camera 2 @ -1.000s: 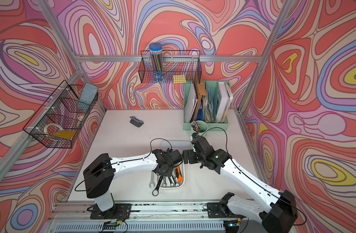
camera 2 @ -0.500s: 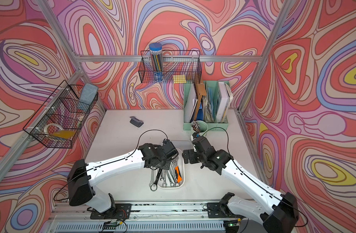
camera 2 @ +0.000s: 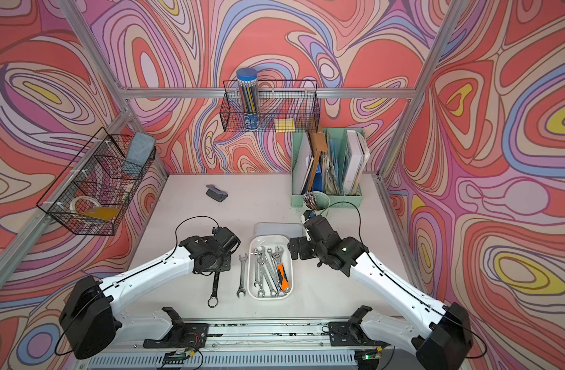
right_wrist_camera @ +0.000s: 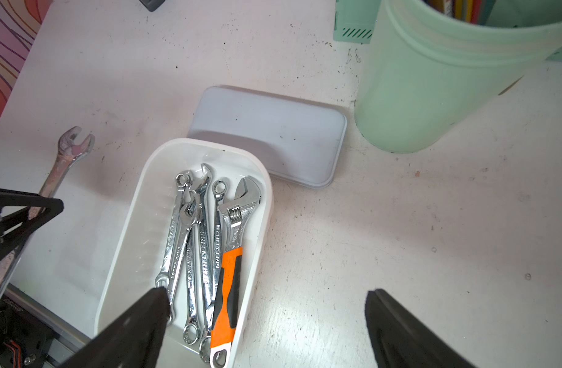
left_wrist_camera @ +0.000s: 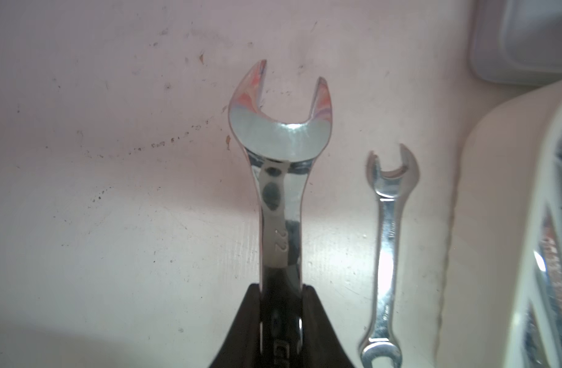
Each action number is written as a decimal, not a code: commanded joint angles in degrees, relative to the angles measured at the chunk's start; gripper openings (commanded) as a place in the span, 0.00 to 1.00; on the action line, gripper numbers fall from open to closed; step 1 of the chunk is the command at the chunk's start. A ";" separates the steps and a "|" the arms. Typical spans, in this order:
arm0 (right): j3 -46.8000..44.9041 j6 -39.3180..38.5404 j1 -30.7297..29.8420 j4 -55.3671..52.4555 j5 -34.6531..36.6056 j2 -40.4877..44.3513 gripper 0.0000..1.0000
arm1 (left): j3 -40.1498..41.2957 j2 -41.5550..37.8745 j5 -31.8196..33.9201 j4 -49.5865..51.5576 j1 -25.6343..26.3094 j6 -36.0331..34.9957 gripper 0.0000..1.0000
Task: Take out the wrench from the storage box
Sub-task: Place the wrench at the center of the board.
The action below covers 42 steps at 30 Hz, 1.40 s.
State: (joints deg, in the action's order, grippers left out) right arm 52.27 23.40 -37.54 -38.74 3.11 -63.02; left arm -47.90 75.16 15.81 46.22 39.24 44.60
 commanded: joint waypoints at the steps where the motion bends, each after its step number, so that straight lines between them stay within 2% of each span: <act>1: 0.16 -0.38 0.19 1.19 -0.53 -1.02 0.98 | 3.01 2.09 0.38 -9.09 -0.78 0.05 0.00; 7: -0.15 -0.23 0.18 1.28 -0.30 -1.38 0.98 | 5.26 7.14 -1.37 -15.00 -1.67 -0.78 0.00; 18: -0.24 -0.25 0.18 1.39 -0.24 -1.93 0.98 | 6.63 13.67 -2.67 -19.85 -2.15 -3.40 0.00; 27: -0.50 -0.24 0.19 1.21 -0.20 -1.83 0.98 | 7.75 15.12 -3.13 -18.58 -2.24 -3.71 0.14; 42: -0.42 -0.11 0.19 0.71 0.00 -1.49 0.98 | 10.70 15.15 -6.48 -19.84 -3.09 -4.06 0.21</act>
State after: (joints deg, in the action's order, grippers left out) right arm 52.25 23.42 -37.54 -38.11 2.98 -64.69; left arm -40.84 86.56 14.00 23.09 36.80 41.76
